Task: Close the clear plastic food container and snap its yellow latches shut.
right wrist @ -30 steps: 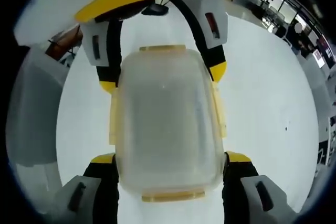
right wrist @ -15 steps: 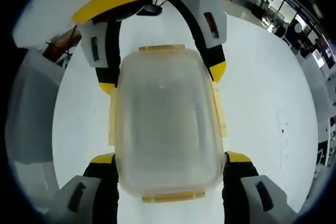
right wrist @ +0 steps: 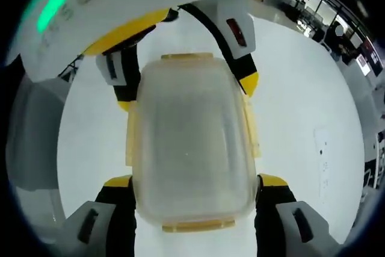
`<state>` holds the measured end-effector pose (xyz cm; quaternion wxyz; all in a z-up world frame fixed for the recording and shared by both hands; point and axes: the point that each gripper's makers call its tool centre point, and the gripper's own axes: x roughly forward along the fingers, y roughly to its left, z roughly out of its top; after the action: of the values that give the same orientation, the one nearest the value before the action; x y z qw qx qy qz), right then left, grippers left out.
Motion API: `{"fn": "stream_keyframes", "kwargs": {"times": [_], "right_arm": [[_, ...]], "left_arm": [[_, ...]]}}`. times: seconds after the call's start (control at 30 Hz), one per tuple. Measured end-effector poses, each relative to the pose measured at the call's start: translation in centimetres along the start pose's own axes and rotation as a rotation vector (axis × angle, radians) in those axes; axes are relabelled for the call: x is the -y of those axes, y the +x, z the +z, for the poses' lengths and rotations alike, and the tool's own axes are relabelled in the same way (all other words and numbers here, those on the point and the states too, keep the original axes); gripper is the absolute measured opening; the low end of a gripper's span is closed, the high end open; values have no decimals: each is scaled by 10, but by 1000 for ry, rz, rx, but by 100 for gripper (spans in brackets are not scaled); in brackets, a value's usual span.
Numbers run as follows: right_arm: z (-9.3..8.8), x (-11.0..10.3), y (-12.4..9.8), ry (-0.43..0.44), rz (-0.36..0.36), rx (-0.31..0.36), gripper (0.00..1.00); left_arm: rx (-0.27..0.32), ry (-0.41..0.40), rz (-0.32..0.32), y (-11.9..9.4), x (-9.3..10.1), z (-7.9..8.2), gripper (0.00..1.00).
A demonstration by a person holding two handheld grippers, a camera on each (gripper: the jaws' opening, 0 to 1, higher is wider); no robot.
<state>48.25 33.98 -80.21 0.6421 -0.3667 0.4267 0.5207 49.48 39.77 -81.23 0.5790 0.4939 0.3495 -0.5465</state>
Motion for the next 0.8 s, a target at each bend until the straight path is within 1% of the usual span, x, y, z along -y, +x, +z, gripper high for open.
{"fn": "stream_keyframes", "kwargs": {"times": [0.13, 0.27, 0.53, 0.8], "right_arm": [[1, 6, 1, -17, 3, -25, 82], [1, 12, 2, -25, 5, -27, 82], [2, 13, 2, -30, 3, -11, 82], [2, 13, 2, -24, 0, -14, 82]], "left_arm": [[-3, -6, -3, 1, -5, -1, 87], [-7, -14, -2, 2, -11, -3, 88], [6, -28, -6, 3, -13, -3, 88], [-4, -30, -1, 3, -12, -3, 88]]}}
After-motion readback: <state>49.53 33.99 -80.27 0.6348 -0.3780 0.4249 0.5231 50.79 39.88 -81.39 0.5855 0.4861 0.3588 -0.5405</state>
